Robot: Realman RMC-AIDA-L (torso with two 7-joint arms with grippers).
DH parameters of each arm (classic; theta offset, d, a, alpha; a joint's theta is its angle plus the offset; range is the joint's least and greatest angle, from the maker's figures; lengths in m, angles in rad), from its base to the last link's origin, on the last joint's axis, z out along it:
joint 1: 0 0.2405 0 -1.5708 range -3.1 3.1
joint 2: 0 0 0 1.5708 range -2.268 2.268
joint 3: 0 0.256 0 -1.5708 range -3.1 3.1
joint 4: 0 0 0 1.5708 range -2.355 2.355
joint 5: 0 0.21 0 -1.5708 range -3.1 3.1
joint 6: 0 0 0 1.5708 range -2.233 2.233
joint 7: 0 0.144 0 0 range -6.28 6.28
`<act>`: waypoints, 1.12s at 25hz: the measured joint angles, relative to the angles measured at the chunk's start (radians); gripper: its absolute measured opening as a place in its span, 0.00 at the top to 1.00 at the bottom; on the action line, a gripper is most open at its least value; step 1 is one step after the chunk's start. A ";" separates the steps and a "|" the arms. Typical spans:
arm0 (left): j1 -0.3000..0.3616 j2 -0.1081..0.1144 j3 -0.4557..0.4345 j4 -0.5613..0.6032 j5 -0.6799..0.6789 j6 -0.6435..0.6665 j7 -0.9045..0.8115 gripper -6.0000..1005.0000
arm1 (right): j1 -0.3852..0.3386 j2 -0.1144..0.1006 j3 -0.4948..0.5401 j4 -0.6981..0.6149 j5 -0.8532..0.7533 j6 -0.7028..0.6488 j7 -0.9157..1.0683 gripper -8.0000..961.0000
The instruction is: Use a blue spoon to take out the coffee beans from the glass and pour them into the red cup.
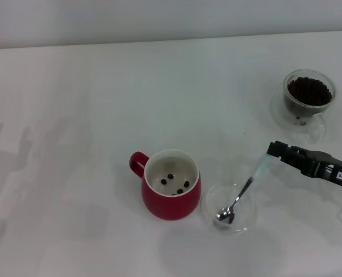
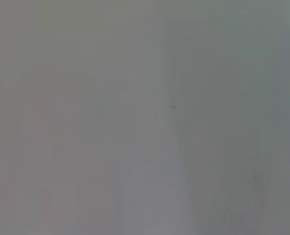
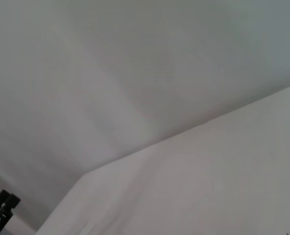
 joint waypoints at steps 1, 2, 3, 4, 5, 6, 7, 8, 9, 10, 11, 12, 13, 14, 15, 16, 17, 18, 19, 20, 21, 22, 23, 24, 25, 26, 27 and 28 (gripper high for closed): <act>0.000 0.000 0.000 0.000 0.000 0.000 0.000 0.42 | -0.001 0.000 0.001 0.000 0.000 -0.002 0.000 0.76; 0.000 0.000 0.000 0.000 0.000 0.000 0.000 0.42 | -0.002 0.000 0.002 0.000 0.000 -0.004 0.000 0.75; 0.000 0.000 0.000 0.000 0.000 0.000 0.000 0.42 | -0.002 0.000 0.002 0.000 0.000 -0.006 0.000 0.74; 0.000 0.000 0.000 0.000 0.000 0.000 0.000 0.42 | -0.002 0.000 0.002 0.000 0.000 -0.008 0.000 0.73; 0.000 0.000 0.000 0.000 0.000 0.000 0.000 0.42 | -0.003 0.000 0.002 0.000 0.000 -0.008 0.000 0.73; 0.000 0.000 0.000 0.000 0.000 0.000 0.000 0.42 | -0.003 0.000 0.002 0.000 0.000 -0.008 0.000 0.73; 0.000 0.000 0.000 0.000 0.000 0.000 0.000 0.42 | -0.003 0.001 0.003 0.000 0.001 -0.008 0.000 0.73; 0.000 0.000 0.000 0.000 0.000 0.000 0.000 0.42 | -0.003 0.001 0.003 0.000 0.002 -0.008 0.001 0.73; 0.000 0.000 0.000 0.000 0.000 0.000 0.000 0.42 | -0.003 0.001 0.003 0.000 0.004 -0.008 0.001 0.73; 0.000 0.000 0.000 0.000 0.000 0.000 0.000 0.42 | -0.004 0.000 0.003 0.000 0.005 -0.008 0.001 0.73; 0.000 0.000 0.000 0.000 0.000 0.000 0.000 0.42 | -0.004 0.000 0.004 0.000 0.007 -0.008 0.001 0.73; 0.000 0.000 0.000 0.000 0.000 0.000 0.000 0.42 | -0.004 -0.001 0.006 -0.002 0.008 -0.007 0.001 0.73; 0.001 0.000 0.000 0.000 0.000 0.000 0.000 0.42 | -0.005 -0.002 0.009 -0.004 0.009 -0.005 0.001 0.73; 0.001 0.000 0.000 0.000 0.000 0.000 0.000 0.42 | -0.007 -0.006 0.017 -0.009 0.016 0.001 0.000 0.73; 0.002 0.000 0.000 0.000 0.000 0.000 0.000 0.42 | -0.007 -0.006 0.017 -0.009 0.016 0.001 0.000 0.73; 0.003 0.000 0.000 0.000 0.000 0.000 0.000 0.42 | -0.009 -0.011 0.024 -0.010 0.021 0.006 -0.001 0.73; 0.003 0.000 0.000 0.000 0.000 0.000 0.000 0.42 | -0.010 -0.016 0.037 -0.011 0.024 0.014 -0.004 0.73; 0.003 0.000 0.000 0.000 0.000 0.000 0.000 0.42 | -0.010 -0.023 0.051 -0.011 0.025 0.022 -0.008 0.73; 0.003 0.000 0.000 0.000 0.000 0.000 0.000 0.42 | -0.011 -0.031 0.069 -0.013 0.025 0.031 -0.012 0.73; 0.003 0.000 0.000 0.000 0.000 0.000 0.000 0.42 | -0.012 -0.038 0.084 -0.016 0.025 0.039 -0.018 0.73; 0.004 0.000 0.000 0.000 0.000 0.000 0.000 0.42 | -0.015 -0.045 0.104 -0.022 0.026 0.045 -0.026 0.73; 0.004 0.000 0.000 0.000 0.000 0.000 0.000 0.42 | -0.020 -0.051 0.128 -0.031 0.026 0.048 -0.039 0.73; 0.004 0.000 0.000 0.000 -0.001 0.000 0.000 0.42 | -0.025 -0.054 0.153 -0.042 0.026 0.050 -0.058 0.73; 0.005 0.000 -0.001 0.000 -0.005 0.000 0.000 0.42 | -0.031 -0.056 0.178 -0.051 0.026 0.050 -0.075 0.73; 0.005 0.000 -0.001 0.000 -0.009 0.000 0.000 0.42 | -0.037 -0.058 0.211 -0.060 0.026 0.049 -0.099 0.73; 0.005 0.000 -0.001 0.000 -0.015 0.000 0.000 0.42 | -0.043 -0.058 0.249 -0.067 0.026 0.046 -0.124 0.73; 0.005 0.000 -0.002 0.000 -0.020 0.000 0.000 0.42 | -0.049 -0.058 0.297 -0.072 0.026 0.040 -0.151 0.73; 0.005 0.000 -0.002 0.000 -0.020 0.000 0.000 0.42 | -0.051 -0.058 0.332 -0.074 0.026 0.034 -0.171 0.73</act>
